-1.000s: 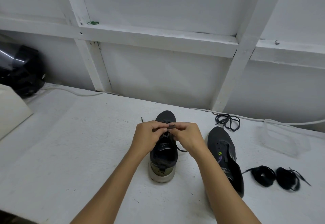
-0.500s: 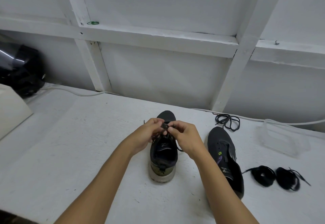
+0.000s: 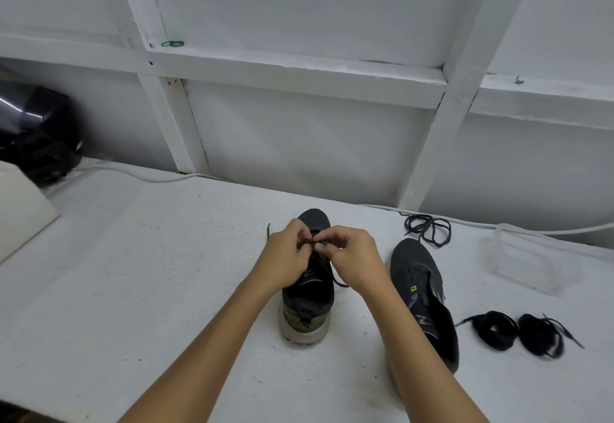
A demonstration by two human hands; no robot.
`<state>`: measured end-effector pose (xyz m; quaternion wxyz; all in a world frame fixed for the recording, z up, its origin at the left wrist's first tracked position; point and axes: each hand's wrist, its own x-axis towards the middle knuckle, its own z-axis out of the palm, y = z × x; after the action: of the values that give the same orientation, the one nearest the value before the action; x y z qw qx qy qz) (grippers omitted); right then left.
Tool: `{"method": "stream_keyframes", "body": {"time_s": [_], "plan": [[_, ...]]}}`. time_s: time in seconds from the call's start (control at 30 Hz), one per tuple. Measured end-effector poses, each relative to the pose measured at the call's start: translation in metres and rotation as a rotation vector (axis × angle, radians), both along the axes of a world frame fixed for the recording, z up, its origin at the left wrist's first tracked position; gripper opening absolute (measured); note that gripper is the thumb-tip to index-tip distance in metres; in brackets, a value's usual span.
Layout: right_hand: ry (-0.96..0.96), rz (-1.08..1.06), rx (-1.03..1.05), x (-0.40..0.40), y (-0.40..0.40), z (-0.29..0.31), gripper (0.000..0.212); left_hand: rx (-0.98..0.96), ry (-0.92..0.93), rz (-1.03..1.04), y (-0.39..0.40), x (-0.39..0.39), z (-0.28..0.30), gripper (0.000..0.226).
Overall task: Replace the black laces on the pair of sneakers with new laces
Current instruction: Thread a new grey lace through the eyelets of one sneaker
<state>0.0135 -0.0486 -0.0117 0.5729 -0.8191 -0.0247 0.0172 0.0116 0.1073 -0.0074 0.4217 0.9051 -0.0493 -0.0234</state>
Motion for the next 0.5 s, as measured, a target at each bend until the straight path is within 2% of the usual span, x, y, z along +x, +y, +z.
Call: {"method": "stream_keyframes", "body": {"time_s": [0.1,0.13,0.2,0.37,0.43,0.5], "plan": [[-0.050,-0.004,-0.089,-0.001,-0.002,0.002,0.023,-0.431,0.258,0.086,0.005,0.003,0.005,0.015],[-0.054,-0.001,-0.104,-0.001,-0.002,0.002,0.021,-0.527,0.322,0.116,0.007,0.003,0.008,0.015],[-0.059,0.010,-0.113,-0.003,-0.002,0.002,0.019,-0.600,0.363,0.163,0.011,0.003,0.009,0.012],[-0.058,-0.038,-0.184,-0.008,0.000,0.004,0.012,-0.525,0.355,0.204,0.025,0.009,0.000,0.022],[0.029,-0.101,-0.148,-0.011,-0.005,0.003,0.008,-0.368,0.275,0.191,0.036,0.009,-0.006,0.022],[0.139,-0.150,-0.051,-0.016,-0.007,0.000,0.009,-0.103,0.163,0.127,0.043,0.008,-0.011,0.020]]}}
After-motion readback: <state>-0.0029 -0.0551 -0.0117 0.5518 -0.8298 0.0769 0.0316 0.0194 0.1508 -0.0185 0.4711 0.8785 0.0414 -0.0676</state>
